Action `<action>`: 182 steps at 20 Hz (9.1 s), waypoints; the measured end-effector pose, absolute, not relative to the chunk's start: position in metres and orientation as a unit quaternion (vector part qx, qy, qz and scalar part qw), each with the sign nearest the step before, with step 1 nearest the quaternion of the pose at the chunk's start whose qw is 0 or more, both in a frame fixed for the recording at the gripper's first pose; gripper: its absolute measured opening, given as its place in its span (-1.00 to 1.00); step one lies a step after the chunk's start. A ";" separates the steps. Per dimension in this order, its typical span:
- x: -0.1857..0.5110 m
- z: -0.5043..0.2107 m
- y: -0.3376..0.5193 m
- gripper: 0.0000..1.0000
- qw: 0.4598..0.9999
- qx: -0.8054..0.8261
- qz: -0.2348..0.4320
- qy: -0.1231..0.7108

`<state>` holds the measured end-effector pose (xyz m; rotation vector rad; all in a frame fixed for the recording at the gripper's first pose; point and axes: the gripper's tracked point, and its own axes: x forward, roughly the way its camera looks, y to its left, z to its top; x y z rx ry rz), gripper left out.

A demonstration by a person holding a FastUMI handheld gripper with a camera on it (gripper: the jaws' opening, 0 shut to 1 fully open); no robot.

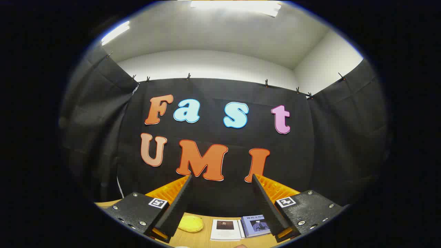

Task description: Open the storage box then place both shoes into the box .Put the left shoe in first, then the right shoe, with the right side of both shoes facing outward in a uniform manner.

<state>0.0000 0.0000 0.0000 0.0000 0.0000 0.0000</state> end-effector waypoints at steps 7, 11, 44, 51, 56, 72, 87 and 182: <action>-0.002 -0.023 -0.003 0.98 0.999 0.021 0.002 0.029; 0.001 -0.019 -0.008 0.97 1.000 0.018 -0.007 0.022; -0.128 -0.298 0.301 0.97 0.748 0.277 0.304 0.520; -0.157 -0.336 0.335 0.96 0.691 0.305 0.327 0.568; -0.157 -0.368 0.352 0.97 0.675 0.334 0.304 0.584; -0.133 -0.331 0.355 0.91 0.569 0.518 0.306 0.561; -0.112 -0.295 0.340 -0.23 0.577 0.546 0.326 0.512; -0.201 -0.497 0.155 0.27 0.764 0.094 0.146 0.621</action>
